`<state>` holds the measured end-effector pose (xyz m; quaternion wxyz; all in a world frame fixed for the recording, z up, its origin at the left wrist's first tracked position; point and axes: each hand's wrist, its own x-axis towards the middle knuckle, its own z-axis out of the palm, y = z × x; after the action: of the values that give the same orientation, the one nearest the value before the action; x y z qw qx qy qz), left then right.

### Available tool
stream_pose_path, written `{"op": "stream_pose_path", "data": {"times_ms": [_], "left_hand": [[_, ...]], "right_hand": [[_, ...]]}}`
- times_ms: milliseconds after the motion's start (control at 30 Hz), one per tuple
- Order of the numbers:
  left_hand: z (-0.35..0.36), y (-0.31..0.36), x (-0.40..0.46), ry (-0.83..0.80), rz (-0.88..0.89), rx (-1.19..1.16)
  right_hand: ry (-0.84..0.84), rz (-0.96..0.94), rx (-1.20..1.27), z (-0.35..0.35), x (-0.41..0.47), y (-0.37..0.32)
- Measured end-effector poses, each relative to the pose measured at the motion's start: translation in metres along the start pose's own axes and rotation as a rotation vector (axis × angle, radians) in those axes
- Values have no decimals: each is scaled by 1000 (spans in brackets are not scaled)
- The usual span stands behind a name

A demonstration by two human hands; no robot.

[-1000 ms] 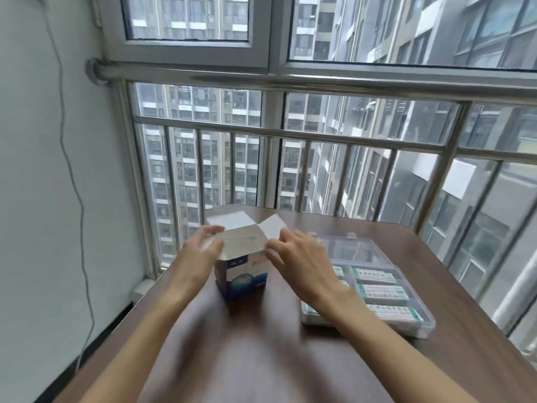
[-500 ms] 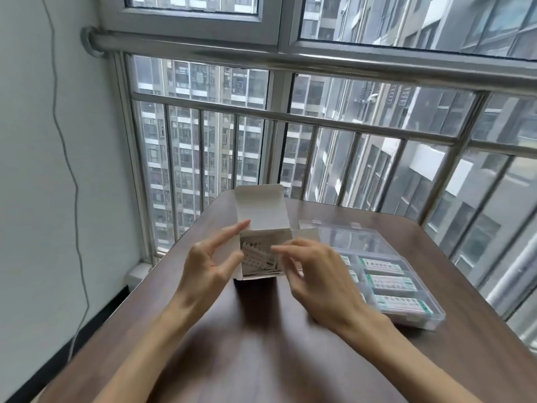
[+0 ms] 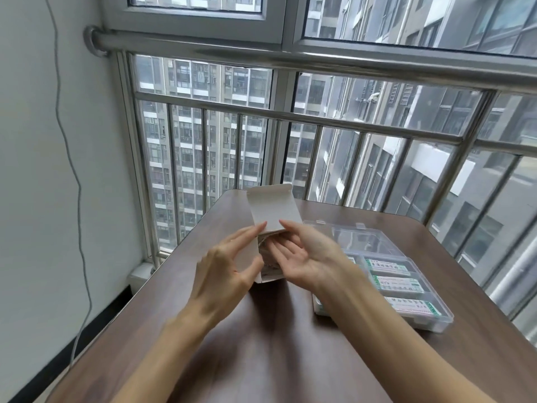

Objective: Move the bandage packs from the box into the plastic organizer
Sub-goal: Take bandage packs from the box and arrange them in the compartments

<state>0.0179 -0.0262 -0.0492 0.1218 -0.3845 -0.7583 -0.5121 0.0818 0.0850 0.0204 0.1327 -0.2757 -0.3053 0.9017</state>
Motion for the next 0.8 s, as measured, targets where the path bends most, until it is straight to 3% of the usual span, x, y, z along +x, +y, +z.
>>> {"op": "stream_pose_path", "data": {"times_ms": [167,367,467,633,700,800], "left_hand": [[-2,-1,2,26,-27,55],[-22,1,34,-48,-289,-235],[-28,1,48,-187,-352,-140],[-40,6,57,-293,-458,164],[-41,8,56,-205,-414,340],[-36,30,47,100,-180,423]], "right_hand": [[111,-109,-92,-8,-2,6],[-127,-72,-292,-28,-13,-21],[-218,-95,-451,-40,-18,-45],[-173,-197,-698,-62,-23,-79],[-145,-253,-839,-72,-26,-89],[-121,-346,-1140,-89,-27,-97]]}}
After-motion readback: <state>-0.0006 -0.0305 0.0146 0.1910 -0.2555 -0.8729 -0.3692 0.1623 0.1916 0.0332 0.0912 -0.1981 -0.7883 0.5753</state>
